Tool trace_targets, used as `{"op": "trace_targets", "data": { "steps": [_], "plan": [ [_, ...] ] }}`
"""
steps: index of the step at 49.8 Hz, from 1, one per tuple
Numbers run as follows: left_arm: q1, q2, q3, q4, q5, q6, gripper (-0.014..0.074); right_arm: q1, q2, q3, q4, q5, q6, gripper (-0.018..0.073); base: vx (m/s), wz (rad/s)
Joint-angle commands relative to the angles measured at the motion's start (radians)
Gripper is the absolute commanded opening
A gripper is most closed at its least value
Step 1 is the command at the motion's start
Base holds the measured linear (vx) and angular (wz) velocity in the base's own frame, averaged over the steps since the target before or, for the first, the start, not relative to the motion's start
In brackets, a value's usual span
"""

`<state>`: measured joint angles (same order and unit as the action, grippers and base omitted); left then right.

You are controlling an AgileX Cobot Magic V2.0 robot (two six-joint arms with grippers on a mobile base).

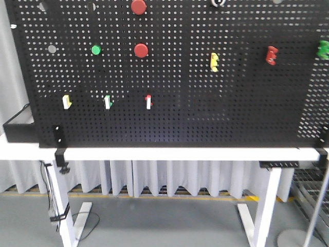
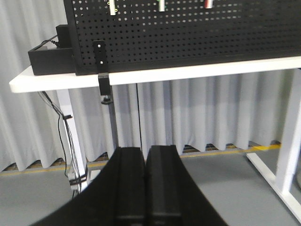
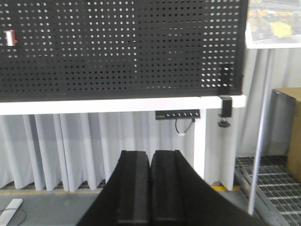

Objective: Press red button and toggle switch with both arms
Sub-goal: 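Drive the base forward until the pegboard fills the view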

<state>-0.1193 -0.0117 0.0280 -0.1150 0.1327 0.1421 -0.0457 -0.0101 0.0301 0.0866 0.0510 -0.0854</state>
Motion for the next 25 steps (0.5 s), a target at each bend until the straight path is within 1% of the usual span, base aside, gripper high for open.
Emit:
{"op": "trace_targets", "data": {
  "steps": [1,25],
  "plan": [
    [-0.002,-0.016,0.034,-0.002,-0.077,-0.003,0.0001,-0.007,-0.016,0.012,-0.003,-0.082,-0.005,-0.0003,0.44,0.06],
    [-0.002,-0.016,0.034,-0.002,-0.077,-0.003,0.0001,-0.007,-0.016,0.012,-0.003,-0.082,-0.005,-0.0003,0.42,0.02]
  ]
}}
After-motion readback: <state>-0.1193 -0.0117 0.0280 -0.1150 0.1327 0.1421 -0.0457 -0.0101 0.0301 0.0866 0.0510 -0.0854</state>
